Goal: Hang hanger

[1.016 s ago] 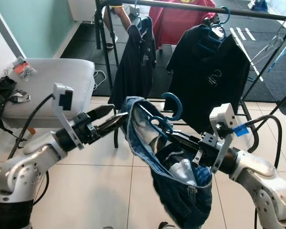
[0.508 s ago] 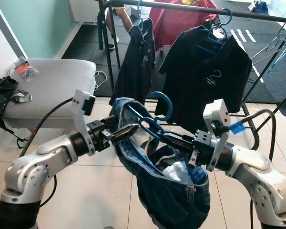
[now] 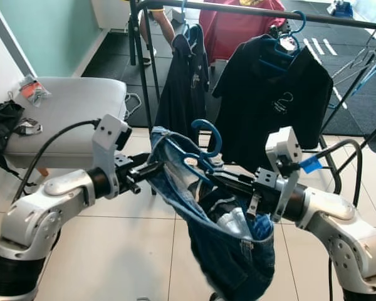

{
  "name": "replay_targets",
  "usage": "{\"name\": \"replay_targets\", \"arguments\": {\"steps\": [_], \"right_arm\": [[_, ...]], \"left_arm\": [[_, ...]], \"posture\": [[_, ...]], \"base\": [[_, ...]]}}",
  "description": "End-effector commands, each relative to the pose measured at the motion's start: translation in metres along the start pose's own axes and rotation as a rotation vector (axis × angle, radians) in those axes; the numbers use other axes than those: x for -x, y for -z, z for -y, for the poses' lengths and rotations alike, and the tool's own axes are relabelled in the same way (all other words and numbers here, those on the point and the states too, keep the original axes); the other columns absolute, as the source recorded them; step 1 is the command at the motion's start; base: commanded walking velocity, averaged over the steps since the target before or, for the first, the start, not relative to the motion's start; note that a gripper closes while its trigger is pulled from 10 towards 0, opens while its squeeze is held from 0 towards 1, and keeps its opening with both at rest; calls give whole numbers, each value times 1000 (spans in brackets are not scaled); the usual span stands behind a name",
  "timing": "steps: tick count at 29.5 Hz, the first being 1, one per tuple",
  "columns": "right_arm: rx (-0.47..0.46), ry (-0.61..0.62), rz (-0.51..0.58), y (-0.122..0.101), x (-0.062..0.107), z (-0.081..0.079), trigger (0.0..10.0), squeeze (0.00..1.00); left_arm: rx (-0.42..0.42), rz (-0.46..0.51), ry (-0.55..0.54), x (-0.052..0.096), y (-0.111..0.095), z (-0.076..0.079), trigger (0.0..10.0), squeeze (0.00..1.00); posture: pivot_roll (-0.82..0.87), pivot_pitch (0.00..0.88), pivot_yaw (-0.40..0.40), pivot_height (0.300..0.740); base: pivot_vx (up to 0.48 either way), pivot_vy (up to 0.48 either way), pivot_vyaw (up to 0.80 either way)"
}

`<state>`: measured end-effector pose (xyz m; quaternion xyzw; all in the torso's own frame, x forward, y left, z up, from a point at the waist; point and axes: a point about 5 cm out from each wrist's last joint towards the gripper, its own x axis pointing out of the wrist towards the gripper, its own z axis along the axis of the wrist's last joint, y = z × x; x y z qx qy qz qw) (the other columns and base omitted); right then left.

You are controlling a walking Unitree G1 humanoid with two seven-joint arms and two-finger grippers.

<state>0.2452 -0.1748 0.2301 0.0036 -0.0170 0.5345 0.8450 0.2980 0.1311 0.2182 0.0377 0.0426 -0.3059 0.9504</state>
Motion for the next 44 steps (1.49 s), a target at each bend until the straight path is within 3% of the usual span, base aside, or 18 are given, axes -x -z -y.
{"name": "replay_targets", "arguments": {"steps": [1, 4, 5, 8, 11, 13, 18, 29, 31, 32, 33, 34, 36, 37, 39, 44], "right_arm": [[49, -56, 30, -11, -2, -8, 0, 0], [45, -66, 21, -10, -3, -10, 0, 0], [35, -80, -37, 2, -4, -14, 0, 0], [35, -80, -37, 2, -4, -14, 0, 0], [-2, -129, -140, 24, -7, -27, 0, 0], [-2, -129, -140, 24, -7, -27, 0, 0], [-55, -205, -207, 42, -11, -47, 0, 0], [-62, -223, -209, 44, -13, -55, 0, 0], [-35, -195, -179, 36, -13, -52, 0, 0], [9, -166, -133, 21, -13, -47, 0, 0], [9, -166, -133, 21, -13, -47, 0, 0], [54, -142, -93, 7, -12, -44, 0, 0], [54, -142, -93, 7, -12, -44, 0, 0], [92, -132, -70, -4, -12, -42, 0, 0], [115, -129, -61, -9, -12, -42, 0, 0], [119, -135, -115, -1, -10, -45, 0, 0]], "left_arm": [[-8, -42, -60, 2, 7, -9, 0, 0], [-9, -30, -88, 1, 5, -11, 0, 0], [-9, -6, -139, 0, -1, -18, 0, 0], [-9, -6, -139, 0, -1, -18, 0, 0], [-20, 21, -191, -1, -7, -27, 0, 0], [-20, 21, -191, -1, -7, -27, 0, 0], [-27, 53, -229, -7, -14, -29, 78, 0], [-11, 66, -309, -11, -14, -38, 0, 0], [-8, 13, -310, -14, -3, -39, 0, 0], [10, -78, -289, -17, 20, -35, 235, 0], [10, -78, -289, -17, 20, -35, 235, 0], [20, -159, -262, -19, 40, -29, 1373, 0], [20, -159, -262, -19, 40, -29, 1373, 0], [34, -222, -251, -20, 58, -25, 2039, 0], [42, -252, -248, -20, 67, -23, 2039, 0], [58, -189, -287, -22, 61, -28, 1804, 0]], "posture": [[-49, 185, -15, 740], [-49, 185, -15, 740], [-50, 180, -14, 740], [-50, 180, -14, 740], [-53, 176, -15, 740], [-53, 176, -15, 740], [-61, 182, -14, 740], [-66, 186, -9, 740], [-68, 187, -2, 740], [-70, 187, 1, 740], [-70, 187, 1, 740], [-75, 189, 4, 740], [-75, 189, 4, 740], [-77, 187, 4, 740], [-77, 187, 4, 740], [-78, 187, 2, 740]], "base": [[0, 0, 0], [0, 0, 0], [0, 0, 0], [0, 0, 0], [0, 0, 0], [0, 0, 0], [0, 0, 0], [0, 0, 0], [0, 0, 0], [0, 0, 0], [0, 0, 0], [0, 0, 0], [0, 0, 0], [0, 0, 0], [0, 0, 0], [0, 0, 0]]}}
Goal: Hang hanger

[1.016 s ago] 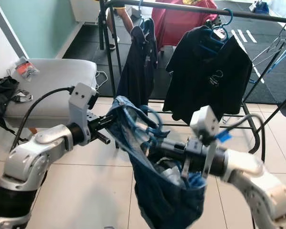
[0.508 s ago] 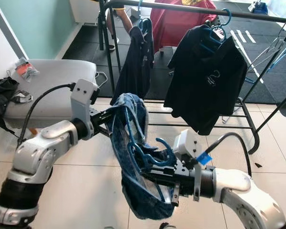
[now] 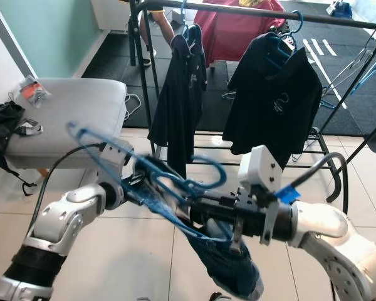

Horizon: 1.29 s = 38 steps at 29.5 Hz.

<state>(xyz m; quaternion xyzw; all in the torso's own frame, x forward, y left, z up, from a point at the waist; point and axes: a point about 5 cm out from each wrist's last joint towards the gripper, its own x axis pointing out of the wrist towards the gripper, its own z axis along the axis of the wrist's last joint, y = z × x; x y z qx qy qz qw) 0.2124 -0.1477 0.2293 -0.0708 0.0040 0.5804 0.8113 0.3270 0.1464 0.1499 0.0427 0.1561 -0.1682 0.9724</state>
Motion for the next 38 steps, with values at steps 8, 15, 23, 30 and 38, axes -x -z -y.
{"name": "replay_targets", "arguments": {"steps": [8, 15, 23, 30, 38], "right_arm": [[19, 56, -41, 6, 5, 4, 0, 0], [137, 456, 19, -4, 19, 51, 0, 0], [87, 766, 204, -12, 34, 74, 10000, 0], [-96, 903, 125, 38, 40, 61, 10000, 0], [-209, 1051, -58, 97, 49, 34, 10000, 0]], "left_arm": [[5, 118, -11, 2, -20, -2, 2627, 0], [-23, 229, 318, 17, -28, 37, 4078, 0], [-54, 181, 225, 21, -6, 17, 10000, 0], [13, 121, -19, 33, 25, -3, 10000, 0], [114, 81, -271, 54, 57, 0, 10000, 0]], "posture": [[-72, 190, 2, 740], [-73, 190, 2, 740], [-64, 190, 3, 740], [-54, 189, -3, 740], [-39, 175, -6, 740]], "base": [[0, 0, 0], [0, 0, 0], [0, 0, 0], [0, 0, 0], [-203, 0, 0]]}}
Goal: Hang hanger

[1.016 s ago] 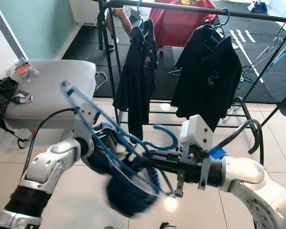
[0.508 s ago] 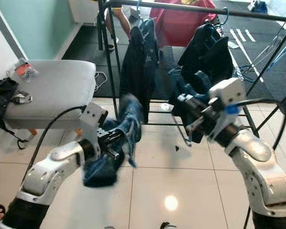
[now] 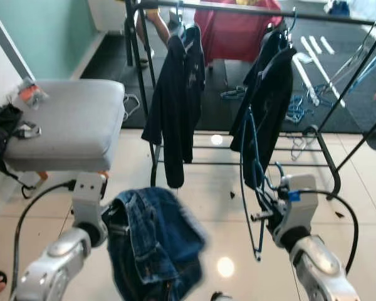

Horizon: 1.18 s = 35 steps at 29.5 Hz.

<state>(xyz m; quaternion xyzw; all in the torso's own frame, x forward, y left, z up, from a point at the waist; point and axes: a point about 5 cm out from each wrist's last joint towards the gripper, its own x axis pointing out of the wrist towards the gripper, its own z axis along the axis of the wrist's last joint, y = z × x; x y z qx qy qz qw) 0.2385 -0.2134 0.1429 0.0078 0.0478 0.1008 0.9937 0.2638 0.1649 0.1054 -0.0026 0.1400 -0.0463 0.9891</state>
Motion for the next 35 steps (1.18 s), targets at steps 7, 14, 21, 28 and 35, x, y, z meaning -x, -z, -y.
{"name": "replay_targets", "arguments": {"steps": [7, 14, 21, 28, 35], "right_arm": [[20, 13, -12, 6, 2, 4, 10000, 0], [11, 11, -6, 7, 0, 2, 10000, 0], [1, 30, 1, 9, 0, 1, 10000, 0], [6, 13, 10, 9, -1, -1, 10000, 0], [12, -18, 18, 7, -2, -4, 10000, 0]], "left_arm": [[-20, 55, -20, 3, -7, -4, 10000, 0], [-23, 59, -12, 1, -7, -3, 10000, 0], [-34, 64, -15, 0, -8, 0, 10000, 0], [-44, 67, -17, -1, -9, 2, 10000, 0], [-49, 74, -14, -3, -11, 3, 10000, 0]], "posture": [[-33, 162, -7, 740], [-33, 162, -7, 740], [-36, 165, -4, 740], [-30, 169, -5, 740], [-30, 168, -4, 740]], "base": [[-355, 0, 686], [-349, 0, 800], [-328, 0, 0], [-335, 0, 459], [-336, 0, 800]]}}
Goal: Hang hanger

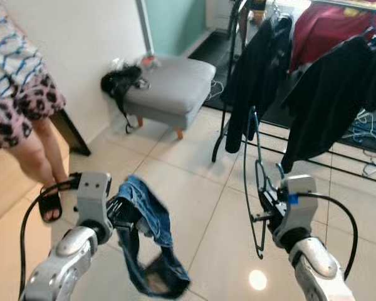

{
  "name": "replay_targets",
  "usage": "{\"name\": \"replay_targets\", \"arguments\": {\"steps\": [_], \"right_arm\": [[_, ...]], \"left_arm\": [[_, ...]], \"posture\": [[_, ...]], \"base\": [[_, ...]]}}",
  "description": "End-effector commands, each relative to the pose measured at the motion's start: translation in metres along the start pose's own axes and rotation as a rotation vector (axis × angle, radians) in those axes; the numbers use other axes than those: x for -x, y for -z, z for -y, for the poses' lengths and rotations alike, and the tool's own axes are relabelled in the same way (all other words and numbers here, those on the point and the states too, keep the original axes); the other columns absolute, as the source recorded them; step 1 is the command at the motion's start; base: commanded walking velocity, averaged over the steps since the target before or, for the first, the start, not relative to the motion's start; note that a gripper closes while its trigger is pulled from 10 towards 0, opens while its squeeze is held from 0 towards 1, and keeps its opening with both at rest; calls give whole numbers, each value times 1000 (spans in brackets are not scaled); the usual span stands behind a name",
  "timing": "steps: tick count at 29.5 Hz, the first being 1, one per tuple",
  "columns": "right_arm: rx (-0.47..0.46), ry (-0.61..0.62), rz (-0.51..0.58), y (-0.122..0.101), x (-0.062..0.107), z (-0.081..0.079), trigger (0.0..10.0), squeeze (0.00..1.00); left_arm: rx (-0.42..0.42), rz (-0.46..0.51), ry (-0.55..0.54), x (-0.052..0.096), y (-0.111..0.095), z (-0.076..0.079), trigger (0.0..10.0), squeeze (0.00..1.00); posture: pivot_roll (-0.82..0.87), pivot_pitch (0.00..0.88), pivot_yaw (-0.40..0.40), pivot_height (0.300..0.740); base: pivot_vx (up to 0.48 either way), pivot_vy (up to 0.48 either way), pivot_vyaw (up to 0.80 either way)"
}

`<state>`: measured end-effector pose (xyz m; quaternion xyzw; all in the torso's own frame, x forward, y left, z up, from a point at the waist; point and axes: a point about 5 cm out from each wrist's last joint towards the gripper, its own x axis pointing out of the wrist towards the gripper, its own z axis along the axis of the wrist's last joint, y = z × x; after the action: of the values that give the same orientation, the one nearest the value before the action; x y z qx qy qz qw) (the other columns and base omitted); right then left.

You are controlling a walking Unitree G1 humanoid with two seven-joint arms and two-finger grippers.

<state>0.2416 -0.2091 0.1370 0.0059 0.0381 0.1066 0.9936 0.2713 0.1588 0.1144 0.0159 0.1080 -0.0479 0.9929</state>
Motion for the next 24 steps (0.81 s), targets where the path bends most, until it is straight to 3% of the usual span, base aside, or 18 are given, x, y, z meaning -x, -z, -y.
{"name": "replay_targets", "arguments": {"steps": [1, 24], "right_arm": [[6, -12, 0, 2, 1, -1, 10000, 0], [-19, 39, 24, 3, 0, 3, 10000, 0]], "left_arm": [[-11, 13, -10, 2, 0, -3, 10000, 0], [-75, 46, 25, -8, -5, 0, 10000, 0]], "posture": [[-30, 168, -4, 740], [-6, 178, 16, 740]], "base": [[-334, 0, 800], [-320, 0, 800]]}}
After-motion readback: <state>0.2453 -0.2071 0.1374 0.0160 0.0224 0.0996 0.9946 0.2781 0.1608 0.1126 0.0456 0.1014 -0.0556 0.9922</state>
